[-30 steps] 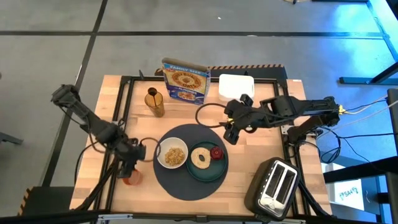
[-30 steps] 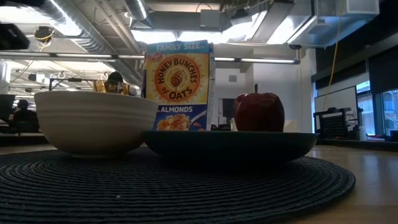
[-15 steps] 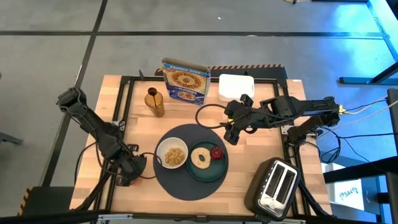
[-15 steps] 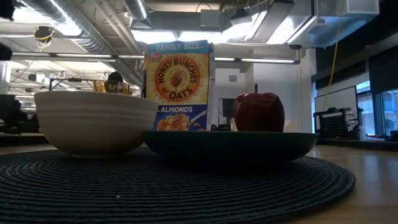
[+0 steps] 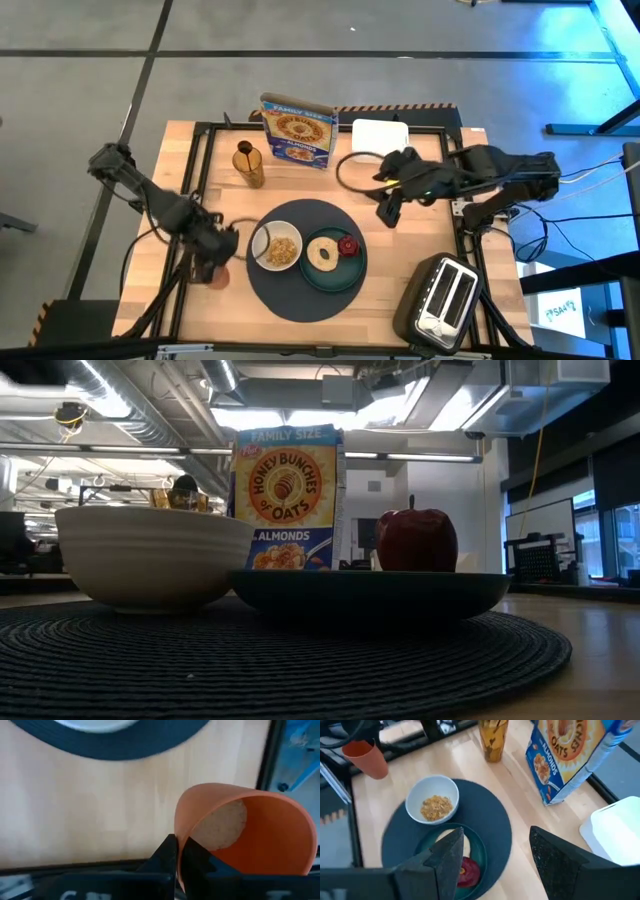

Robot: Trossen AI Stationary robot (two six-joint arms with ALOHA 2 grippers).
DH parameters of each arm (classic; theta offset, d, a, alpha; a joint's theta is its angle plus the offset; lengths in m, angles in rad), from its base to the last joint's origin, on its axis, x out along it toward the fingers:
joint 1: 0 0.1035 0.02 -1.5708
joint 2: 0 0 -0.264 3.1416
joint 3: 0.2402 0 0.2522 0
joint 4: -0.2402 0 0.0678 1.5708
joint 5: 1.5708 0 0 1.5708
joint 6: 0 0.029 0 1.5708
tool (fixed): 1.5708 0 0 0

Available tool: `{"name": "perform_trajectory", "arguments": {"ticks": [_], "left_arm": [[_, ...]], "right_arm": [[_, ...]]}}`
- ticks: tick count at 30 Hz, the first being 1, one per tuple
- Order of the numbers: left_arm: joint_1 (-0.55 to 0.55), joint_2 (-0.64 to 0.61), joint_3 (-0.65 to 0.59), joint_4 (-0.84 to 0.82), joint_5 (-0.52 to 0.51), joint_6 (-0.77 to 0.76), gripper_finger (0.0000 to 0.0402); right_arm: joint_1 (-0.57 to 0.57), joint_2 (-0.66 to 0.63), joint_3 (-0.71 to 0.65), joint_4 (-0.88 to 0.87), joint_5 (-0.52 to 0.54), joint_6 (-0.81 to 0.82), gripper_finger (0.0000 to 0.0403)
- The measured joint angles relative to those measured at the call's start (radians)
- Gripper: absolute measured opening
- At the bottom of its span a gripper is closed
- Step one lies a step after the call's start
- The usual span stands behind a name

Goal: Arrange a breakfast setting
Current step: Put the orange cup on the top middle of the blue table mat

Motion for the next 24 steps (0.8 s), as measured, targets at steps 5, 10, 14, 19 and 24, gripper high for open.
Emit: {"name": "perform_trajectory", "arguments": {"ticks": [5, 10, 14, 19, 24], "left_arm": [[0.153, 0.000, 0.183, -0.113, -0.170, 0.098, 0.0003], [0.399, 0.045, 0.292, -0.011, -0.377, 0.177, 0.0002], [0.578, 0.161, 0.336, 0.107, -0.350, 0.287, 0.0002], [0.717, 0.385, 0.389, 0.166, -0.266, 0.408, 0.0002], [0.791, 0.548, 0.442, 0.159, -0.224, 0.503, 0.0001]], "right_arm": [[0.001, -0.053, 0.001, -0.011, 0.050, 0.056, 0.0216], [0.001, -0.067, 0.001, -0.062, 0.051, 0.121, 0.0216], [0.001, -0.066, 0.001, -0.116, 0.051, 0.174, 0.0216], [0.001, -0.065, 0.000, -0.137, 0.057, 0.220, 0.0216], [0.001, -0.065, 0.000, -0.180, 0.054, 0.268, 0.0216]]}}
